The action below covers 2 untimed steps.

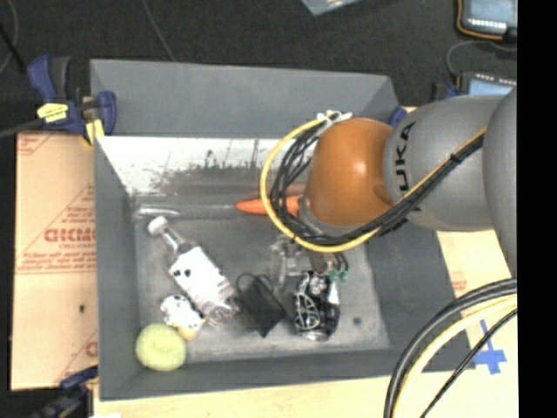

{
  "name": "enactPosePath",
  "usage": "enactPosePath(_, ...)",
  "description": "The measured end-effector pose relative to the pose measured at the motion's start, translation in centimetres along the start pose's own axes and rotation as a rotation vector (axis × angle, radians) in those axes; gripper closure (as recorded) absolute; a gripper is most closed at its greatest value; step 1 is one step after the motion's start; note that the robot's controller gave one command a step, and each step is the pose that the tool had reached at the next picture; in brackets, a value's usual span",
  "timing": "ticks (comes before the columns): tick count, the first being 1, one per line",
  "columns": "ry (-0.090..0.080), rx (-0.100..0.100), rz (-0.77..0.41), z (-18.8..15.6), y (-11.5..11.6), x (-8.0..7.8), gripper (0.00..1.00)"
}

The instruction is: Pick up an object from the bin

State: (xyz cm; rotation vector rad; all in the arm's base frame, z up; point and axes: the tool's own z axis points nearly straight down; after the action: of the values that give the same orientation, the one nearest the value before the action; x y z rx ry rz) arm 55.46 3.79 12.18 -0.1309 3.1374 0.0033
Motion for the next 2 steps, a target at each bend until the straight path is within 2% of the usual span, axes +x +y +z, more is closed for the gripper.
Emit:
enactPosePath(1, 0.0, -0.001, 0.002, 0.0, 0.03, 0.0, 0.0)
enactPosePath(2, 0.0, -0.001, 0.002, 0.0, 0.04, 0.0, 0.0)
